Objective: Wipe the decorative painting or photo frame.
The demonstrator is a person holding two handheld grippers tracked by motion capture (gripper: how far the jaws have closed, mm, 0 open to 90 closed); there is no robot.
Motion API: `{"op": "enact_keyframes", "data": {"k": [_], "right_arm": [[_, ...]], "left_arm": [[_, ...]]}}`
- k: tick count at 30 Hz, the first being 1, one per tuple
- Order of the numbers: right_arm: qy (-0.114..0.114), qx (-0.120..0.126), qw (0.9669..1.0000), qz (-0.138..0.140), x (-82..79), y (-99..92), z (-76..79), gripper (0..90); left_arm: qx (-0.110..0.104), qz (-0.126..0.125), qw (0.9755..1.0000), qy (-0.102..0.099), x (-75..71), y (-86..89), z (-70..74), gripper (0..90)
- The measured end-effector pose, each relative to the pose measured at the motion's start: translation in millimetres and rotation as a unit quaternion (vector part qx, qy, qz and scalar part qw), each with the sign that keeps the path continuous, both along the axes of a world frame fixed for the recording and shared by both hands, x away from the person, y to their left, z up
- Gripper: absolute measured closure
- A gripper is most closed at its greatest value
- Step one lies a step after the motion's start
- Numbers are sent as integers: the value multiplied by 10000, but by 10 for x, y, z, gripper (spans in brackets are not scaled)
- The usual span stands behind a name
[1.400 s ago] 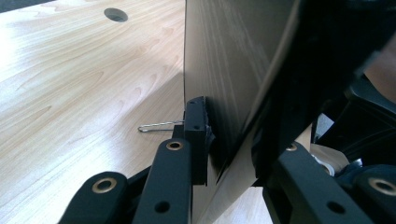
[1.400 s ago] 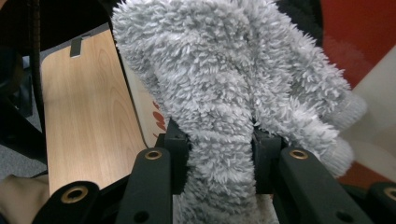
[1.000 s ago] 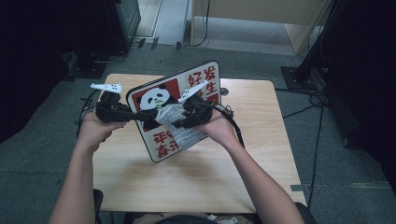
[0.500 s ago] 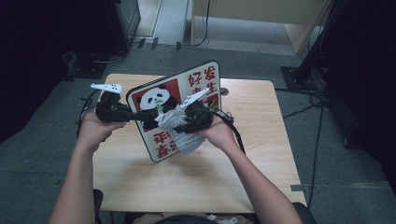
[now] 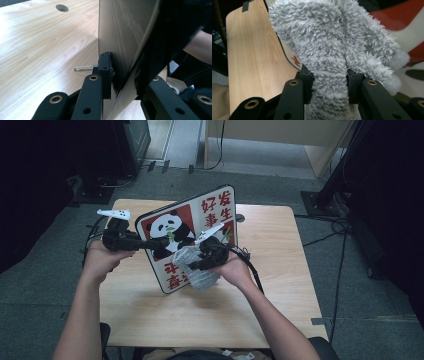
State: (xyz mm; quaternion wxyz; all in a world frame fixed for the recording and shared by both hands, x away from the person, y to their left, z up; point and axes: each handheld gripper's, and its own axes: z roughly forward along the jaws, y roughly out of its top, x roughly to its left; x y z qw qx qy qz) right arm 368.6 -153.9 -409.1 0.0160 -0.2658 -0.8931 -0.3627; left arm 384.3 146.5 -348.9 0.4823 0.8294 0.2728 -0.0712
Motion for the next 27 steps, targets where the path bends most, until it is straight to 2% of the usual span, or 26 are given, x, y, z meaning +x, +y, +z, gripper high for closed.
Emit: {"op": "enact_keyframes", "data": {"k": [17, 27], "right_arm": [[181, -14, 9998, 36, -38, -32, -255, 677], [292, -4, 9996, 53, -66, -66, -459, 677]], "left_arm": [[-1, 10, 10000, 0, -2, -1, 0, 773], [-1, 8, 10000, 4, -2, -1, 1, 773]]}}
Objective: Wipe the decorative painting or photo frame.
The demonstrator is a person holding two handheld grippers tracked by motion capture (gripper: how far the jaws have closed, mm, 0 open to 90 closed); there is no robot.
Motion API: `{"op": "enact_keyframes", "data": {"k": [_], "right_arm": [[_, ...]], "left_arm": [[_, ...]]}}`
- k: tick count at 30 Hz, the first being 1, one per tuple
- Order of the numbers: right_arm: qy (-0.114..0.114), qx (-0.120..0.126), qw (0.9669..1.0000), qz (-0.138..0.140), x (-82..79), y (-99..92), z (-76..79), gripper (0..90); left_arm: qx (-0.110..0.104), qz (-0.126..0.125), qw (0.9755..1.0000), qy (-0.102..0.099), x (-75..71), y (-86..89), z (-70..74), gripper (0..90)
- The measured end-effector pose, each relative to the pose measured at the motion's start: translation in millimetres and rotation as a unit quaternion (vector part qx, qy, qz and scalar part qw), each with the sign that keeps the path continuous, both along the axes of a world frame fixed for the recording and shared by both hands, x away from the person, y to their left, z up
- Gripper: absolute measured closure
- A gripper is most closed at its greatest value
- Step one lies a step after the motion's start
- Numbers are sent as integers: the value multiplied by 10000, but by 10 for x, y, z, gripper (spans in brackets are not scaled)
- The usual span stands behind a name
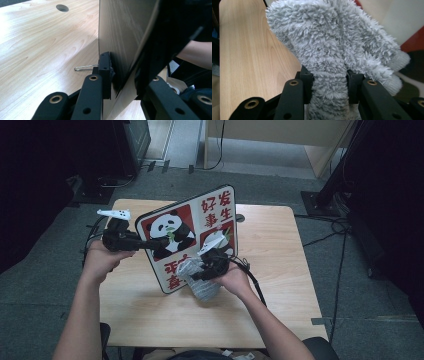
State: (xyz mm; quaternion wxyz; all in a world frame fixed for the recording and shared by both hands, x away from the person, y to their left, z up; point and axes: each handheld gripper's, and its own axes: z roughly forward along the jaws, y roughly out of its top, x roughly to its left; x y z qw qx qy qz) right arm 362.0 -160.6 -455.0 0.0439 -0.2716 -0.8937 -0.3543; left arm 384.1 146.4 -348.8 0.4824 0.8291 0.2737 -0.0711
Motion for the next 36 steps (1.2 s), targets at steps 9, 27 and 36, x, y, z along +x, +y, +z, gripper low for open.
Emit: {"op": "enact_keyframes", "data": {"k": [9, 27, 36], "right_arm": [[102, -68, 9999, 30, -11, 1, 3, 678], [-109, -1, 9999, 126, -32, -13, 375, 683], [-354, 70, 9993, 76, 12, 34, 826, 683]], "left_arm": [[-12, -5, 10000, 20, 7, 5, -1, 767], [-225, 48, 9997, 33, -30, 176, 53, 730], [-204, 49, 9998, 32, -44, 203, 61, 748]]}}
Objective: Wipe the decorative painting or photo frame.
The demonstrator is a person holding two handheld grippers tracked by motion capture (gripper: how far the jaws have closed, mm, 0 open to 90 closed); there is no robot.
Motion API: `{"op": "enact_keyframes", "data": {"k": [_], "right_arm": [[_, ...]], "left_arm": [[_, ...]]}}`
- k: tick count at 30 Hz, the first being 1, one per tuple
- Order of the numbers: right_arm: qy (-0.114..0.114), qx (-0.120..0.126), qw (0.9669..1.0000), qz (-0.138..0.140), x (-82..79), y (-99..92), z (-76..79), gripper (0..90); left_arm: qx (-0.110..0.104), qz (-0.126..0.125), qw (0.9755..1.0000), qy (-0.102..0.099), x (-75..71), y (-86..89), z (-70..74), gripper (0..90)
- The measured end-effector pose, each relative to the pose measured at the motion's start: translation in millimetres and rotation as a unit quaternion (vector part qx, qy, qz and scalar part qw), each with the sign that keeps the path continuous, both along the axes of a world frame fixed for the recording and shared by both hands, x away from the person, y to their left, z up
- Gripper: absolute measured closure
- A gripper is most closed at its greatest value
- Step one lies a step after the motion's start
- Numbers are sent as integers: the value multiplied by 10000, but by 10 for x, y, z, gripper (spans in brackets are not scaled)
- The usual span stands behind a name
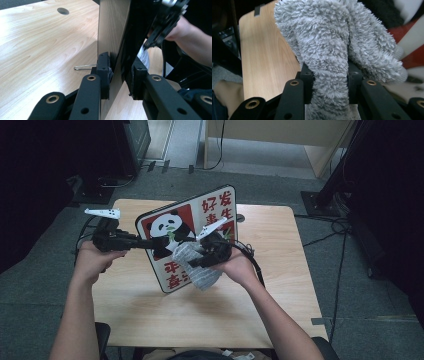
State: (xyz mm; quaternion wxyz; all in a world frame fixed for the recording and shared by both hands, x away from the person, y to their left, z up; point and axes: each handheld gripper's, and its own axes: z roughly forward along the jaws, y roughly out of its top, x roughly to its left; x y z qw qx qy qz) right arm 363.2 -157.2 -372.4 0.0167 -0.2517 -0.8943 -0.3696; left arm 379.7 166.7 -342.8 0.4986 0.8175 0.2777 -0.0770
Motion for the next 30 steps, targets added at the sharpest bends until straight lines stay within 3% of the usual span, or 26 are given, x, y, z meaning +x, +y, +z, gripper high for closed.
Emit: {"op": "enact_keyframes", "data": {"k": [18, 30], "right_arm": [[-501, 44, 9985, 195, 131, 252, 808, 684], [-769, 142, 9968, 184, 179, 459, 1366, 683]], "left_arm": [[2, 49, 10000, -60, -5, 2, 6, 763], [-14, 66, 9999, -105, 0, 2, 3, 766]]}}
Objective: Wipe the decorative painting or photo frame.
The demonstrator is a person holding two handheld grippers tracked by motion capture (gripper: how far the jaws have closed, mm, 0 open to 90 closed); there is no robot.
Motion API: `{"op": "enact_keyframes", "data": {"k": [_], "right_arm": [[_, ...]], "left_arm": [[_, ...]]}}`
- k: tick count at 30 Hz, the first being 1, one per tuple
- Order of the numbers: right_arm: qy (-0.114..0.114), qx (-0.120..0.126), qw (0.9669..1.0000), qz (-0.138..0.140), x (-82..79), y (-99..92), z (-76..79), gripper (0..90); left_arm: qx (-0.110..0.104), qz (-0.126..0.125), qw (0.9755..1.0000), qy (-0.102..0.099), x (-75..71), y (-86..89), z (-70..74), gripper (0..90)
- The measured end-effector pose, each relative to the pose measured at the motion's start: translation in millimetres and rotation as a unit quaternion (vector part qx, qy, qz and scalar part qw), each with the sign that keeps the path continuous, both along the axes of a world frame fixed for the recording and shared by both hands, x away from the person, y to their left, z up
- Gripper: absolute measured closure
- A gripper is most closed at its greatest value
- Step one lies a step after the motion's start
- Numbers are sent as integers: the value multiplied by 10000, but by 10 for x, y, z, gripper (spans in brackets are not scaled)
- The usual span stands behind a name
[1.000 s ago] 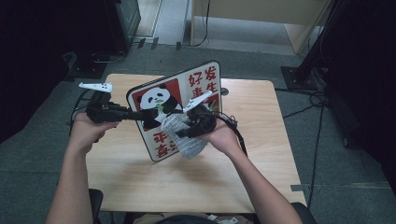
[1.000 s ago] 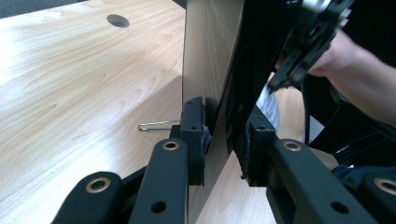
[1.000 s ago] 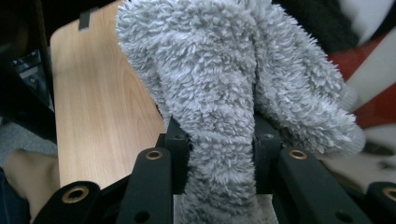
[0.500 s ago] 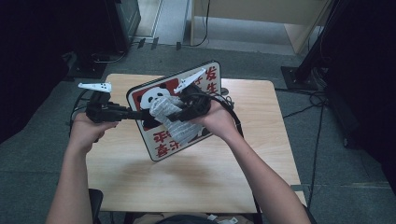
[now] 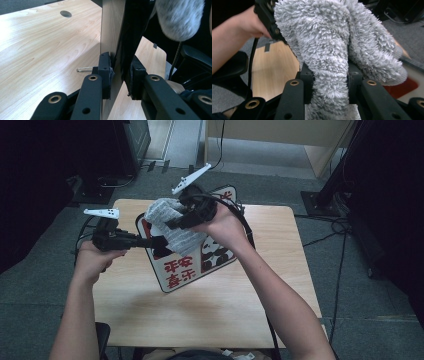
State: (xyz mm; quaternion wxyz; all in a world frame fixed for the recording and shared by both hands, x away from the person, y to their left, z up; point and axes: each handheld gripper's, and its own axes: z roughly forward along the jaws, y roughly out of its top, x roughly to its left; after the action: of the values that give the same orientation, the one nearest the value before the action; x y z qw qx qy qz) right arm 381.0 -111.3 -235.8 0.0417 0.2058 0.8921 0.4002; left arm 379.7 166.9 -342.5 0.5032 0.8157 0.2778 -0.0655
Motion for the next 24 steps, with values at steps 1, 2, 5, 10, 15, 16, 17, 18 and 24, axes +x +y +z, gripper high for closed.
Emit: {"op": "enact_keyframes", "data": {"k": [1, 2, 5, 10, 15, 16, 17, 18, 24], "right_arm": [[-28, 8, 10000, -23, 10, 15, 31, 683], [-41, 17, 10000, -42, 21, 29, 56, 683], [-65, -26, 9999, -117, 74, 67, 76, 682], [16, -130, 9998, -145, 131, 114, -16, 682], [44, -198, 9997, -133, 124, 124, -81, 680], [41, -246, 9996, -137, 118, 127, -95, 680], [29, -278, 9995, -121, 116, 127, -109, 680], [28, -287, 9995, -111, 115, 126, -119, 680], [101, -279, 9995, -118, 112, 110, -190, 680]], "left_arm": [[1, -3, 10000, -1, 0, 1, 0, 766], [0, 0, 10000, -3, 0, 0, 0, 766], [-7, 13, 10000, -3, -1, -2, 0, 768], [-2, 5, 10000, -21, 3, 3, -4, 770], [11, 3, 10000, -13, 4, 4, -2, 770], [15, -1, 10000, -18, 4, 3, -1, 771], [25, -3, 10000, -20, 4, 2, 1, 770], [25, -3, 10000, -21, 2, 0, 2, 771], [31, -14, 10000, -26, 0, -3, 3, 771]]}}
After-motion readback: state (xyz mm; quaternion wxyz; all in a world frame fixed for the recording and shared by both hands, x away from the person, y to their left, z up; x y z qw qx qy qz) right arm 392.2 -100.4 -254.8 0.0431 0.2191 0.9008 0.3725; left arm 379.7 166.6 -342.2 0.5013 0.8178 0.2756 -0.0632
